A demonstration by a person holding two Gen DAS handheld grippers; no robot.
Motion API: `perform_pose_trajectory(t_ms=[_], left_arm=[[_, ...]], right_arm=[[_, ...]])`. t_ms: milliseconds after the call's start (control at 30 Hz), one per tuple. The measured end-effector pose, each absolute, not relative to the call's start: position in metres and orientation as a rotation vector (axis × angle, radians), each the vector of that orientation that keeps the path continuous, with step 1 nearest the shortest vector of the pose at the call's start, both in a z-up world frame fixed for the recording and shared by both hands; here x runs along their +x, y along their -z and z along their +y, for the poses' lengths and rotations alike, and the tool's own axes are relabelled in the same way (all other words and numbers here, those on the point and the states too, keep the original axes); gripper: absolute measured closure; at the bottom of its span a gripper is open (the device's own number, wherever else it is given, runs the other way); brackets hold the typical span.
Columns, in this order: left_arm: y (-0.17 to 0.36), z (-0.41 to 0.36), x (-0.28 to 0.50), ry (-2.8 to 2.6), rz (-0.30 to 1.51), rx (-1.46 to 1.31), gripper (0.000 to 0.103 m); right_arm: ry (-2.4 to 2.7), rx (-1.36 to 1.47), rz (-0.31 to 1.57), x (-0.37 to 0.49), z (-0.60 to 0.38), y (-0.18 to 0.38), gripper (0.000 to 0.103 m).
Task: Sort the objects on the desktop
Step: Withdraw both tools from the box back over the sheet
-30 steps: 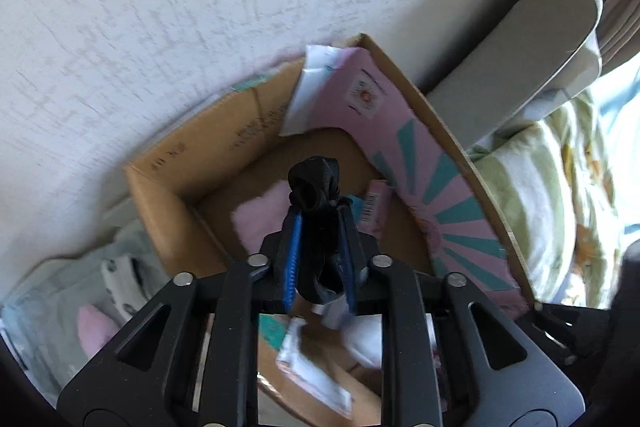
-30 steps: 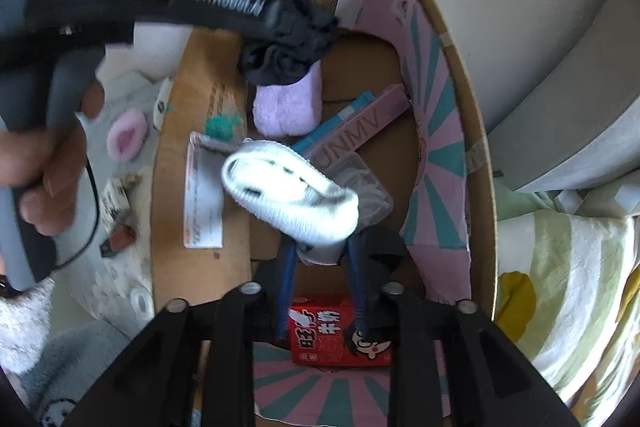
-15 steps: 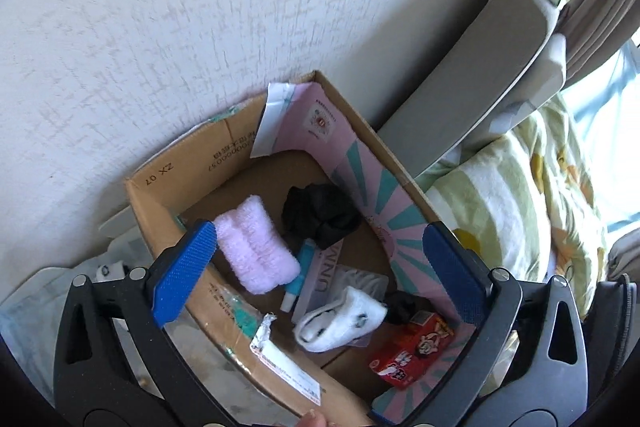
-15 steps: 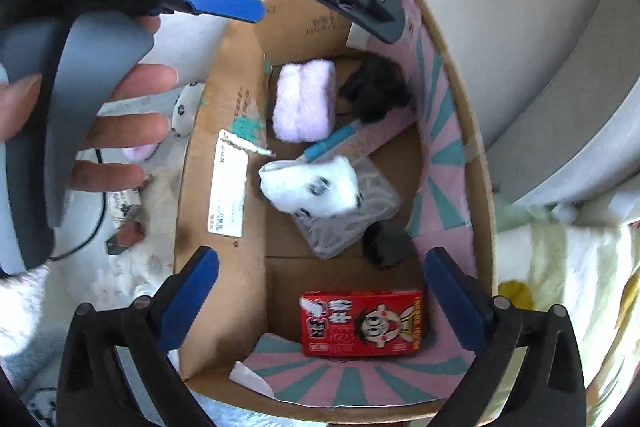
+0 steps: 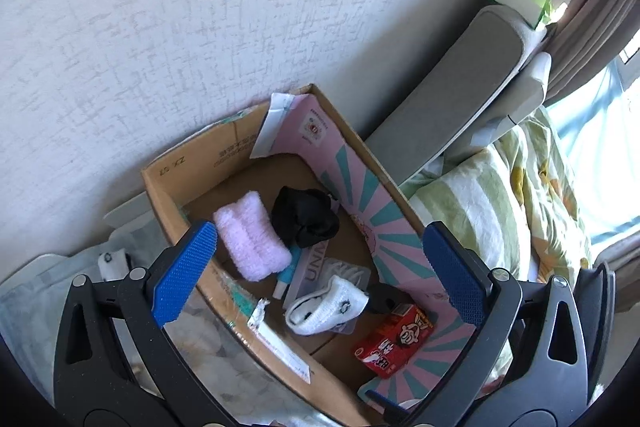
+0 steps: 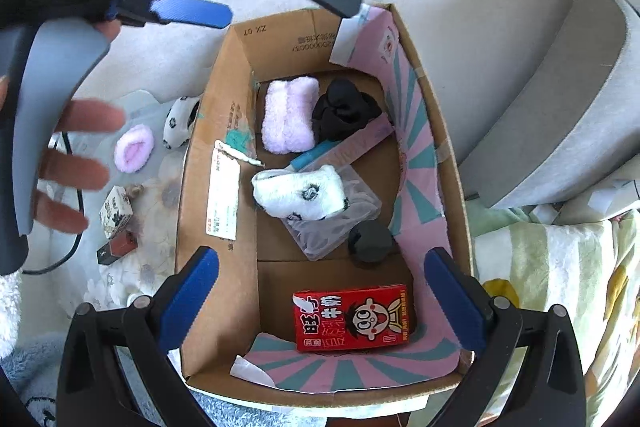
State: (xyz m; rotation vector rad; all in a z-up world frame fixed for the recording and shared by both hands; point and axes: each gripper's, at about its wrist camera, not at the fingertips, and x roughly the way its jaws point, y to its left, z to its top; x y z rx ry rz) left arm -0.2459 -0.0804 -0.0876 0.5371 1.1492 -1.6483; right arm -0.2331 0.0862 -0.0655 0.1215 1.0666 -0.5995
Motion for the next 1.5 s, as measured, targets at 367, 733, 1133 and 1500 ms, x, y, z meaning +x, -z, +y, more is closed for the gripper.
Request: perform_pose_trajectory(t_ms=[367, 733, 1133, 1500], left_arm=[[0.089, -0.068, -0.218, 1.627, 1.213, 0.515, 0.000], [0.078, -0.042, -0.190, 1.570, 1.155, 0.526, 0.000], [0.079, -0.004, -0.140, 1.492, 1.135, 0.475, 0.000], [0.086, 0.041, -0.085, 1.409, 1.140, 0.410, 0.000]], right_arm=[[0.567, 0.203, 1.031, -0.237, 0.086, 0.058, 0.001], [0.544, 0.128, 1.119, -0.220, 0.100, 0.055, 0.000], [0.530, 0.143, 1.105, -0.210, 0.103, 0.044, 0.001], [0.446, 0.052, 1.099, -0.187, 0.126, 0.034, 0.000]])
